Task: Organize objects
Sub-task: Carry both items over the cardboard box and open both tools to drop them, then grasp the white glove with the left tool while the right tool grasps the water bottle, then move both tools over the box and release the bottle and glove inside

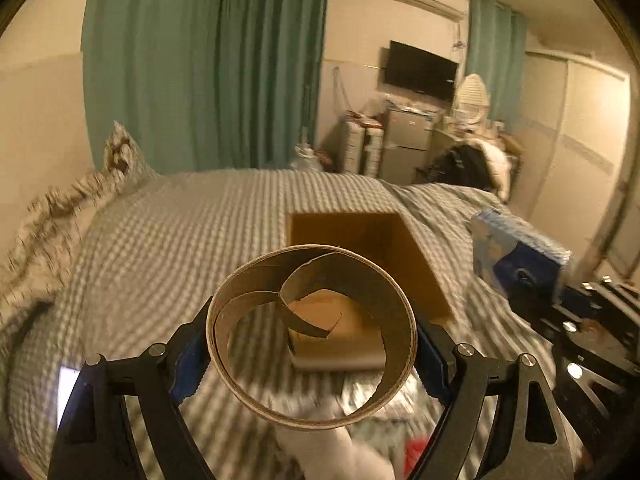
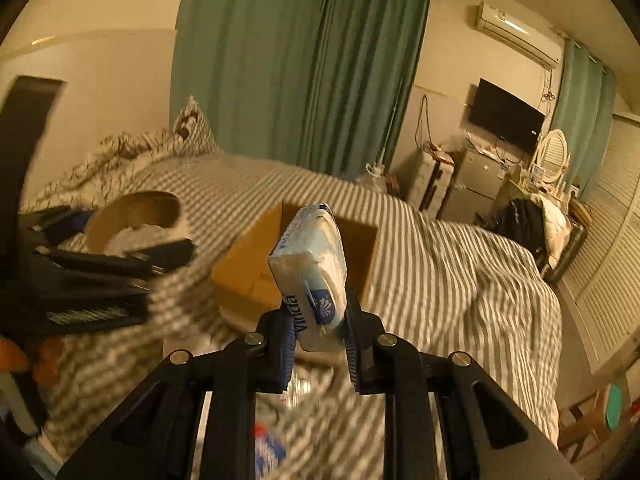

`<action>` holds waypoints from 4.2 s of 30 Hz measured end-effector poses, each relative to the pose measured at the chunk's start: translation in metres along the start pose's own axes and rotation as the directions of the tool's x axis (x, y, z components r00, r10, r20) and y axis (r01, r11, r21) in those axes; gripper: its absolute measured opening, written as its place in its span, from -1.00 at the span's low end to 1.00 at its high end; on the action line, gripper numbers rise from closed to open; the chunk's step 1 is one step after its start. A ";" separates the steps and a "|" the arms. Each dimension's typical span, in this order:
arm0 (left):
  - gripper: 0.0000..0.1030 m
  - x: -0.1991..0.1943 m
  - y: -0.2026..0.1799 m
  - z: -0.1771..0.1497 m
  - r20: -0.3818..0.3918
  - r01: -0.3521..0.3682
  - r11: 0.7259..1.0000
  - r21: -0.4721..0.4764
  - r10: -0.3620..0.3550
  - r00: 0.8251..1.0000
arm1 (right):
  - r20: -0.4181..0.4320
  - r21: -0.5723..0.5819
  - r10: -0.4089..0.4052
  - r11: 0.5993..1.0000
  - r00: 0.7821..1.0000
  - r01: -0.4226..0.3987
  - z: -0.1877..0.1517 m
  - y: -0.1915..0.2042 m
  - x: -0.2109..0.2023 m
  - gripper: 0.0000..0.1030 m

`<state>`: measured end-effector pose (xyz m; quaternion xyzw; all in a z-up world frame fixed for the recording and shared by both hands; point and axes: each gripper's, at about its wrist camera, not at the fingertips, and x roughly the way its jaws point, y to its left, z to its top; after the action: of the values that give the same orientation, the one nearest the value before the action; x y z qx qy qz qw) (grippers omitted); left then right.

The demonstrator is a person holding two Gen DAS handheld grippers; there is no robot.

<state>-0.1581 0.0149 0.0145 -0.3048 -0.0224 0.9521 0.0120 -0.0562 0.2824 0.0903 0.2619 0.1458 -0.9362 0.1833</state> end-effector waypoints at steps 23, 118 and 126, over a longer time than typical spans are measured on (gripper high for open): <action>0.99 0.148 -0.008 0.011 -0.190 0.097 0.994 0.049 -0.086 0.978 | -0.138 0.206 0.129 0.974 0.982 -0.099 0.019 -0.044 0.135 0.03; -0.03 0.013 0.032 -0.104 -0.180 0.067 0.998 0.012 -0.064 0.982 | -0.332 0.161 0.152 0.982 0.931 -0.103 -0.137 0.072 0.026 0.24; -0.03 0.012 0.031 -0.091 -0.172 0.066 0.998 0.010 -0.063 0.983 | -0.296 0.126 0.158 0.984 0.942 -0.126 -0.109 0.058 0.020 0.17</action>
<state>-0.1148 -0.0121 -0.0682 -0.3845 -0.0235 0.9216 0.0472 -0.0003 0.2656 -0.0208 0.4224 0.1033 -0.8753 0.2115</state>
